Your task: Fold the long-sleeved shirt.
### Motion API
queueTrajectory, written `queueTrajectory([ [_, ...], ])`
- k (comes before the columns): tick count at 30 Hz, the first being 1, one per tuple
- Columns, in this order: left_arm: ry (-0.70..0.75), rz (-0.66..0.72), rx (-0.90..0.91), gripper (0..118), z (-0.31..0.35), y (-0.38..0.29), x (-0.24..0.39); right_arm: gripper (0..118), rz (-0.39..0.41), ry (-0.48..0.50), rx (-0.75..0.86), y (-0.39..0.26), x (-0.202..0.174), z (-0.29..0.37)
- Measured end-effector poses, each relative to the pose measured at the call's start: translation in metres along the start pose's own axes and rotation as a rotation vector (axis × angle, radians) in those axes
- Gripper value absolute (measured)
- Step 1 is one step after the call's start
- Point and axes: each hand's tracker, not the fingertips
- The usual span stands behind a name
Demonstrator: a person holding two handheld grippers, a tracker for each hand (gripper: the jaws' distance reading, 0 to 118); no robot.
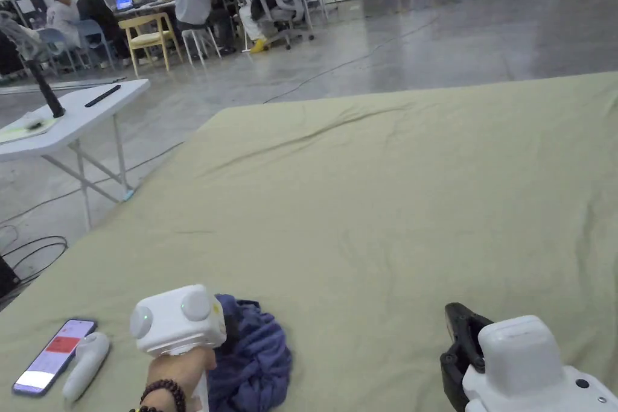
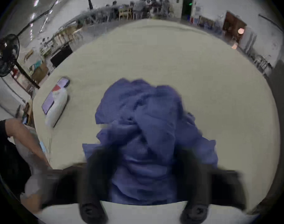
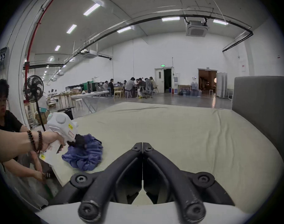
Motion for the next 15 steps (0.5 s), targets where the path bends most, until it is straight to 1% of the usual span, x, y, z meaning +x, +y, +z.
queueTrajectory([
  [1, -0.084, 0.019, 0.030, 14, -0.004, -0.001, -0.005, 0, -0.006, -0.009, -0.006, -0.001, 0.003, -0.003],
  [2, -0.061, 0.035, 0.068, 14, -0.006, -0.001, -0.006, 0, -0.012, -0.020, -0.011, -0.002, 0.005, -0.005],
  [3, -0.027, 0.038, 0.061, 14, -0.007, 0.002, -0.005, 0, -0.017, -0.026, -0.015, -0.002, 0.008, -0.005],
  [4, -0.018, 0.024, 0.093, 13, 0.007, -0.009, 0.002, 0, -0.022, -0.032, -0.020, -0.003, 0.012, -0.005],
  [5, -0.022, 0.005, 0.111, 12, 0.010, -0.011, 0.006, 0, -0.025, -0.039, -0.023, -0.003, 0.015, -0.004],
  [7, -0.028, -0.083, 0.181, 11, 0.025, -0.018, 0.021, 0, -0.029, -0.053, -0.022, -0.004, 0.021, 0.001],
  [8, -0.025, -0.130, 0.270, 10, 0.076, -0.042, 0.045, 0, -0.030, -0.061, -0.018, -0.003, 0.025, 0.004],
  [10, -0.105, -0.171, 0.342, 5, 0.115, -0.062, 0.077, 0, -0.033, -0.076, -0.008, 0.000, 0.032, 0.011],
  [11, -0.155, -0.197, 0.367, 5, 0.134, -0.073, 0.096, 0, -0.034, -0.088, -0.002, 0.001, 0.037, 0.015],
  [12, -0.247, -0.193, 0.293, 5, 0.117, -0.026, 0.093, 0, -0.036, -0.114, 0.001, 0.002, 0.043, 0.019],
  [15, -0.356, -0.284, 0.330, 5, 0.156, -0.029, 0.162, 0, -0.062, -0.203, 0.030, 0.006, 0.067, 0.038],
])
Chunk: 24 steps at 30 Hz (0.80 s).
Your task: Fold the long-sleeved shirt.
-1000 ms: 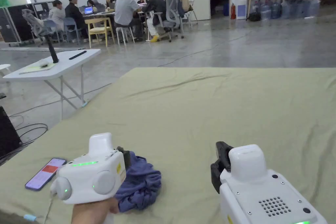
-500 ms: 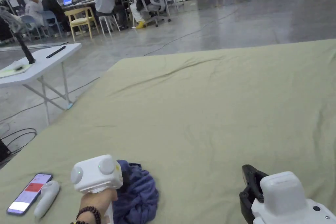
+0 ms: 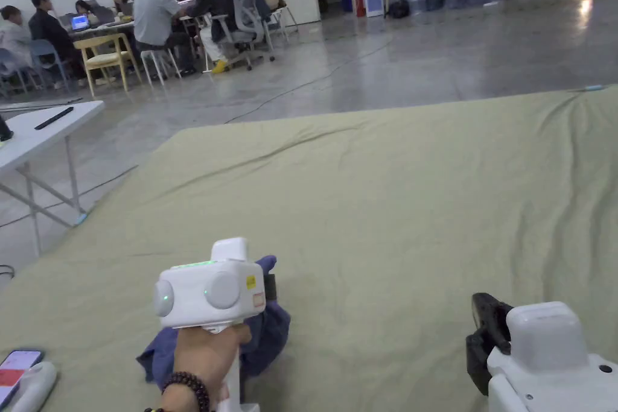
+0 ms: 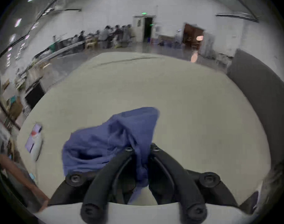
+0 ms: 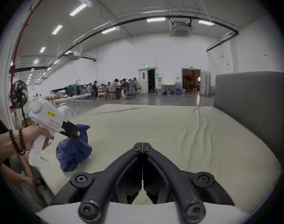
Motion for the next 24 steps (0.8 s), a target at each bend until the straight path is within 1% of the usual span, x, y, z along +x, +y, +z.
queueTrajectory([
  [2, -0.115, -0.054, 0.042, 5, 0.002, 0.011, 0.053, 0, -0.017, -0.049, 0.014, 0.005, 0.022, 0.011],
  [4, -0.238, -0.101, 0.039, 5, 0.003, 0.020, 0.116, 0, -0.024, -0.114, 0.031, 0.009, 0.046, 0.025],
  [7, -0.424, -0.148, 0.027, 5, -0.004, 0.011, 0.208, 0, -0.036, -0.204, 0.055, 0.014, 0.078, 0.045],
  [10, -0.524, -0.212, -0.019, 5, -0.035, -0.004, 0.289, 0, -0.043, -0.290, 0.065, 0.016, 0.111, 0.066],
  [12, -0.572, -0.204, -0.080, 5, -0.056, -0.018, 0.325, 0, -0.045, -0.348, 0.063, 0.016, 0.129, 0.080],
  [14, -0.592, -0.213, -0.132, 5, -0.069, -0.042, 0.352, 0, -0.043, -0.382, 0.061, 0.012, 0.145, 0.090],
  [16, -0.569, -0.255, -0.151, 5, -0.075, -0.064, 0.364, 0, -0.044, -0.425, 0.042, 0.007, 0.158, 0.096],
  [18, -0.534, -0.248, -0.127, 6, -0.072, -0.076, 0.357, 0, -0.055, -0.445, 0.032, 0.003, 0.168, 0.098],
  [19, -0.520, -0.237, -0.112, 20, -0.072, -0.077, 0.348, 0, -0.060, -0.447, 0.027, 0.001, 0.170, 0.097],
  [20, -0.564, -0.191, -0.093, 50, -0.071, -0.075, 0.336, 0, -0.064, -0.450, 0.024, 0.000, 0.172, 0.097],
  [21, -0.639, -0.165, -0.096, 92, -0.079, -0.068, 0.324, 0, -0.066, -0.451, 0.021, -0.001, 0.172, 0.096],
  [22, -0.651, -0.145, -0.087, 118, -0.073, -0.065, 0.309, 0, -0.067, -0.445, 0.020, -0.001, 0.170, 0.095],
  [24, -0.572, -0.104, 0.009, 116, -0.052, -0.064, 0.279, 0, -0.068, -0.413, 0.015, -0.001, 0.166, 0.092],
])
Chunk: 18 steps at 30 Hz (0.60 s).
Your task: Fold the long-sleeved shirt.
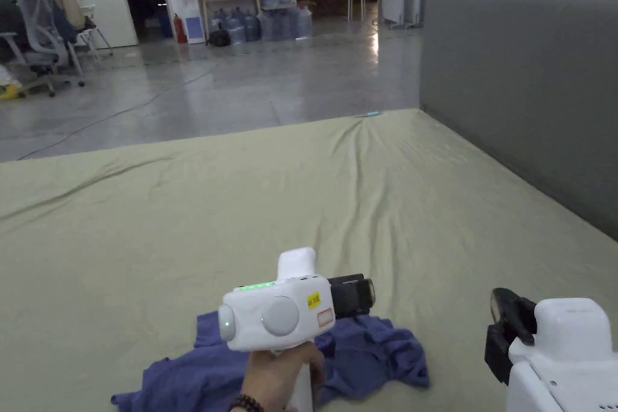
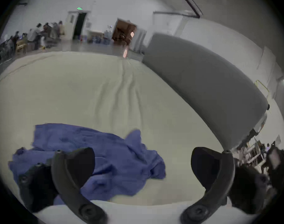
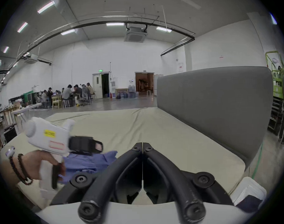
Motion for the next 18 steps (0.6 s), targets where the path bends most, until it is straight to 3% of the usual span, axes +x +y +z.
queueTrajectory([
  [6, 0.225, -0.042, 0.324, 116, 0.138, -0.056, -0.017, 0, 0.022, 0.074, -0.010, -0.001, -0.030, 0.005],
  [9, 0.349, -0.029, 0.393, 112, 0.193, -0.099, -0.015, 0, 0.054, 0.120, -0.024, -0.002, -0.047, 0.010],
  [10, 0.360, -0.020, 0.407, 96, 0.209, -0.112, -0.015, 0, 0.066, 0.143, -0.026, -0.002, -0.051, 0.013],
  [11, 0.366, -0.012, 0.400, 62, 0.220, -0.122, -0.015, 0, 0.074, 0.157, -0.025, -0.002, -0.055, 0.015],
  [12, 0.408, 0.000, 0.421, 19, 0.230, -0.133, -0.015, 0, 0.081, 0.161, -0.023, -0.002, -0.059, 0.018],
  [13, 0.468, 0.004, 0.424, 0, 0.250, -0.128, -0.019, 0, 0.086, 0.166, -0.021, -0.002, -0.063, 0.020],
  [15, 0.545, -0.022, 0.392, 0, 0.255, -0.137, -0.025, 0, 0.088, 0.183, -0.026, -0.002, -0.067, 0.023],
  [18, 0.533, 0.020, 0.305, 0, 0.257, -0.138, -0.042, 0, 0.084, 0.196, -0.021, 0.000, -0.072, 0.026],
])
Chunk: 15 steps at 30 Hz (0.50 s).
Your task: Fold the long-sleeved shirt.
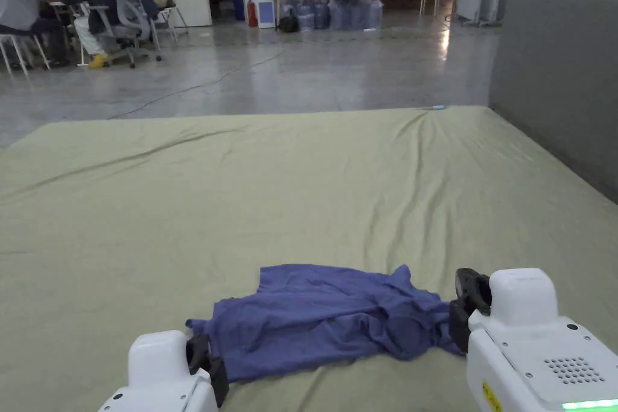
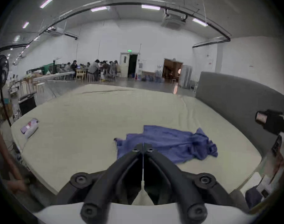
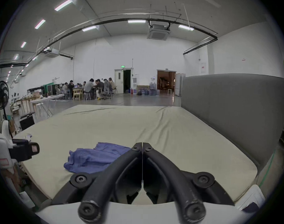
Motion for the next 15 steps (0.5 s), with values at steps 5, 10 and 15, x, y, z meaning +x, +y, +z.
queueTrajectory([
  [5, -0.042, 0.068, -0.110, 0, -0.045, 0.016, -0.016, 0, 0.009, -0.001, -0.005, 0.000, 0.001, -0.004],
  [10, 0.047, 0.100, -0.389, 117, -0.146, 0.011, -0.030, 0, -0.001, -0.011, -0.023, -0.006, 0.009, -0.016],
  [15, 0.144, 0.051, -0.536, 111, -0.219, -0.018, -0.037, 0, -0.006, -0.034, -0.064, -0.014, 0.020, -0.031],
])
